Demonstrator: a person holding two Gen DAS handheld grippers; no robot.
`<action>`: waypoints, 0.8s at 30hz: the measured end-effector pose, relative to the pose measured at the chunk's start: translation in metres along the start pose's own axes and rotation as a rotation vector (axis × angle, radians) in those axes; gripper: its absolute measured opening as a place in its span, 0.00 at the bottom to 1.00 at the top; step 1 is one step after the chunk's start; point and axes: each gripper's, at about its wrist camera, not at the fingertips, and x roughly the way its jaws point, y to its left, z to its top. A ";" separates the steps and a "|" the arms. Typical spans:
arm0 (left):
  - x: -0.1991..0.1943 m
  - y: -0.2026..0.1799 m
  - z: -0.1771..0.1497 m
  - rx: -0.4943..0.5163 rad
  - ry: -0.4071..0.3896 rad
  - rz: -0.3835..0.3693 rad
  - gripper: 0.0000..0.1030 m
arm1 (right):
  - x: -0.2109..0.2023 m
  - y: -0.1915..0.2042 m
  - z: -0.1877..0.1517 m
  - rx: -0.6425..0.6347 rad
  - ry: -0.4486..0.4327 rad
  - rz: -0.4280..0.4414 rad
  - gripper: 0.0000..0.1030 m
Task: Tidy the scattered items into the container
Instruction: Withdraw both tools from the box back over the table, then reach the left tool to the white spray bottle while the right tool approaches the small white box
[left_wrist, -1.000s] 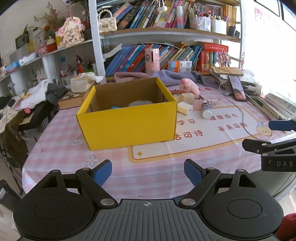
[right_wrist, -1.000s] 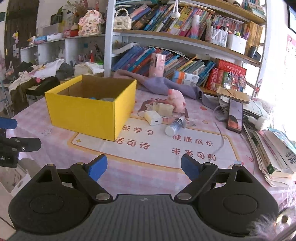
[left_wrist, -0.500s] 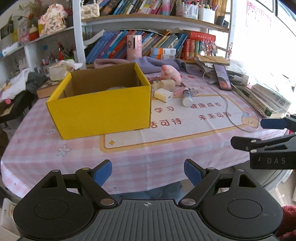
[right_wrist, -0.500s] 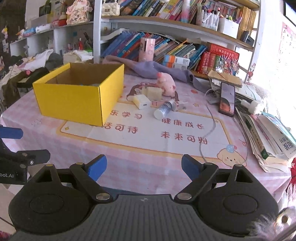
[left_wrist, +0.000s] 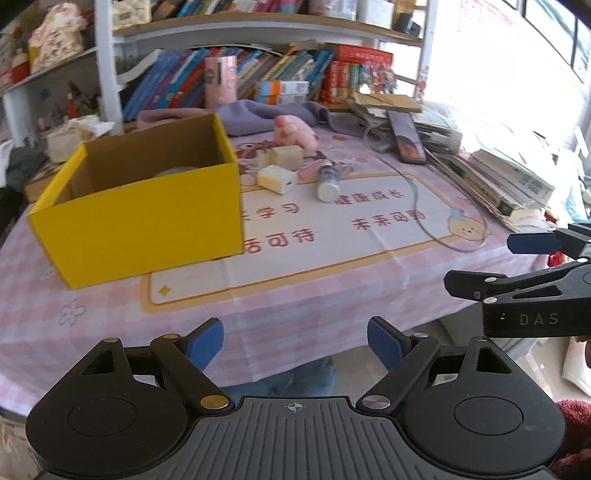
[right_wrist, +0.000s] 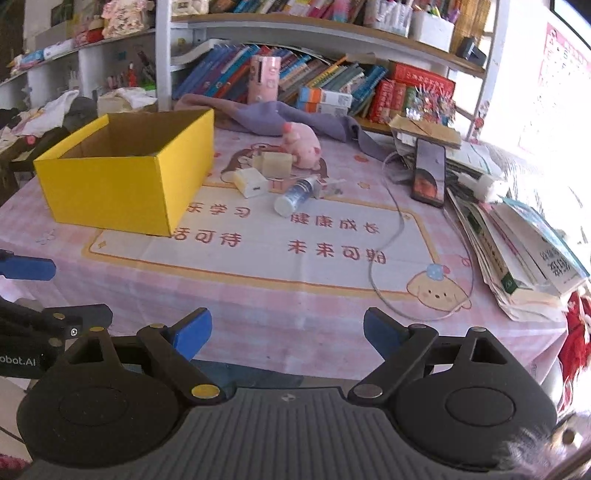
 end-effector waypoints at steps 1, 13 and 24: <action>0.003 -0.002 0.002 0.008 0.004 -0.007 0.85 | 0.001 -0.002 0.000 0.005 0.005 -0.004 0.87; 0.033 -0.028 0.019 0.100 0.041 -0.100 0.85 | 0.018 -0.030 0.001 0.074 0.059 -0.040 0.87; 0.054 -0.045 0.044 0.176 -0.006 -0.141 0.84 | 0.029 -0.056 0.015 0.119 0.010 -0.076 0.83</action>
